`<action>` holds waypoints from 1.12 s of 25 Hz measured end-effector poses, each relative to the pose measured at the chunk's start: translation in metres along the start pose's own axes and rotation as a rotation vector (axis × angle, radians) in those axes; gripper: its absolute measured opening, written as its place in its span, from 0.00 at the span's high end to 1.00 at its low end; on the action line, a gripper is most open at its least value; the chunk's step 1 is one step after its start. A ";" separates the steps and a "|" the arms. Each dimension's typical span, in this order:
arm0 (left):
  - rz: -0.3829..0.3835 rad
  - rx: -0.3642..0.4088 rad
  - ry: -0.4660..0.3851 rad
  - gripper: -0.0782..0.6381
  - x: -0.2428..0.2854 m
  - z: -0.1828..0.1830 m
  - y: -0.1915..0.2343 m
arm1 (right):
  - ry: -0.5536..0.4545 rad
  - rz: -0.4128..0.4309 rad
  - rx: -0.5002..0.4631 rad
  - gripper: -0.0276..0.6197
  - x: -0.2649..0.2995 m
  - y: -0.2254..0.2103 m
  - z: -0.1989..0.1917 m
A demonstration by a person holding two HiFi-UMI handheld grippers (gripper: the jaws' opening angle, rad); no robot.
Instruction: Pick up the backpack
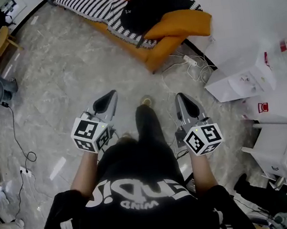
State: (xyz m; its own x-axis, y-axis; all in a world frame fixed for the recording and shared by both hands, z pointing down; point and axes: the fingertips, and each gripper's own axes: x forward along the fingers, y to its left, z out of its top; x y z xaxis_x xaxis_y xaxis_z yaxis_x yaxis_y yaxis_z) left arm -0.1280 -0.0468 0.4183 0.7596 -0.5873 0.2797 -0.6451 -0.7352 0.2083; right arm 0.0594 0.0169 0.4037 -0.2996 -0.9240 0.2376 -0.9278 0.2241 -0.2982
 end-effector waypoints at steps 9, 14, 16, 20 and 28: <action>0.013 -0.051 -0.019 0.89 -0.002 -0.003 0.006 | 0.047 -0.002 0.001 0.95 0.006 -0.008 -0.019; 0.009 -0.041 -0.043 0.89 0.011 0.005 0.009 | 0.042 0.031 -0.006 0.95 0.019 -0.016 -0.015; 0.004 -0.032 -0.053 0.89 0.016 0.010 0.009 | 0.037 0.040 -0.018 0.95 0.027 -0.019 -0.010; 0.017 -0.054 -0.061 0.89 0.018 0.010 0.014 | 0.028 0.055 -0.050 0.95 0.038 -0.022 0.000; 0.058 -0.071 -0.084 0.89 0.013 0.022 0.020 | 0.066 0.088 -0.039 0.95 0.046 -0.032 0.001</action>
State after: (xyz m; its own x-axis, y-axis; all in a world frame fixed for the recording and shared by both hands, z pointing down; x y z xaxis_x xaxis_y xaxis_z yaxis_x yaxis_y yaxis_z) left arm -0.1290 -0.0763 0.4056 0.7234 -0.6562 0.2146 -0.6899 -0.6754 0.2605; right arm 0.0751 -0.0330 0.4233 -0.3930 -0.8782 0.2726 -0.9049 0.3166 -0.2844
